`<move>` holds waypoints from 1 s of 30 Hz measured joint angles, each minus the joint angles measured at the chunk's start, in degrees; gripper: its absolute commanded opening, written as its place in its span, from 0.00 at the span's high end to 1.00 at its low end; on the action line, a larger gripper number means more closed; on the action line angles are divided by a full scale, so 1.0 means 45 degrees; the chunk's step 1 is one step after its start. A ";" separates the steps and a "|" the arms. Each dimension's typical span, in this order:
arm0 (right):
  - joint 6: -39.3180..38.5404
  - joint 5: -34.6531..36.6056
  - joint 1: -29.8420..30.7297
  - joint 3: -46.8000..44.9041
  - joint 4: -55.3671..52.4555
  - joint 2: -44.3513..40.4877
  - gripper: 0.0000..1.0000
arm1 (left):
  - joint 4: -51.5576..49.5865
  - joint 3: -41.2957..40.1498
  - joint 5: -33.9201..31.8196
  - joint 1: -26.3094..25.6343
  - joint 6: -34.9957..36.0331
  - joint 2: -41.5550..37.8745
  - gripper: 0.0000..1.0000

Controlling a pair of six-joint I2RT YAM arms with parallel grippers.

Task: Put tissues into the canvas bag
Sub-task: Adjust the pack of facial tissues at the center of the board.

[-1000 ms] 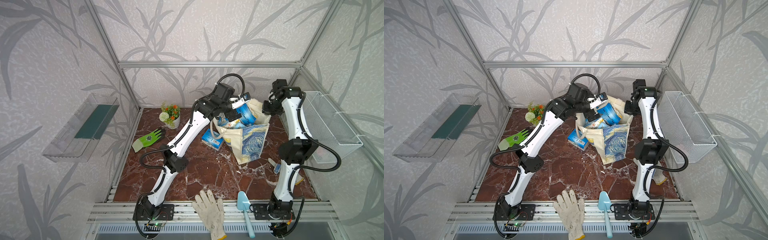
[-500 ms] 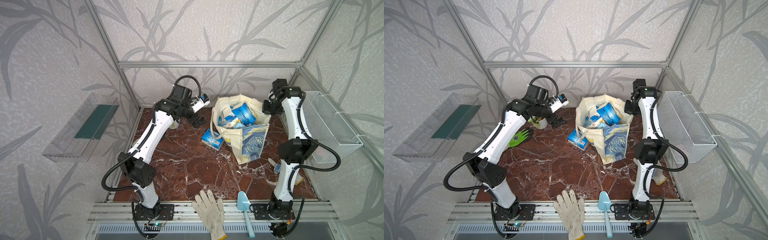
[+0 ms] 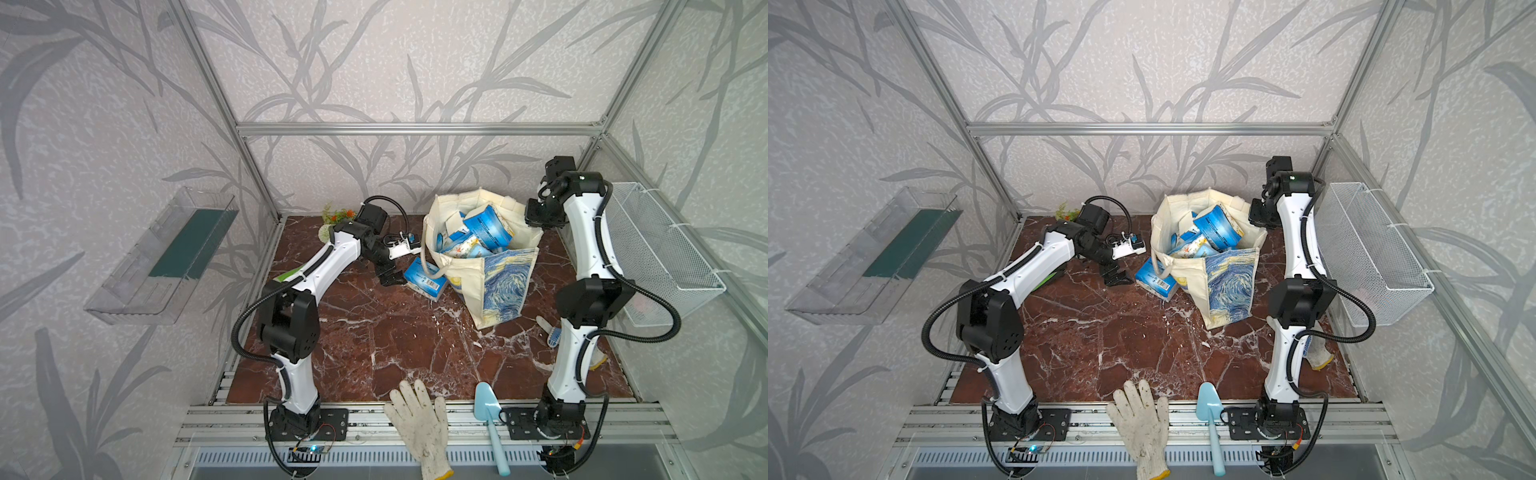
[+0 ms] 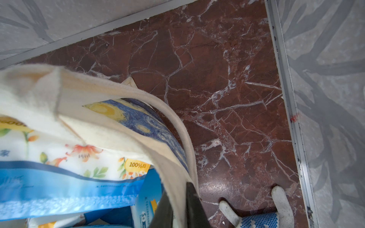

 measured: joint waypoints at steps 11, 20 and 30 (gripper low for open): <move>0.0000 -0.0005 0.0000 0.0073 -0.0005 0.0000 0.82 | 0.0690 0.1093 0.0855 -0.0005 0.1229 0.2399 0.01; -0.0005 0.0000 0.0000 0.0073 -0.0005 0.0000 0.82 | 0.1530 0.2181 0.1258 -0.0019 0.1214 0.3322 0.01; -0.0053 0.0044 0.0000 0.0039 -0.0010 0.0000 0.82 | 0.1467 0.4197 0.2637 -0.0019 -0.0102 0.5071 0.00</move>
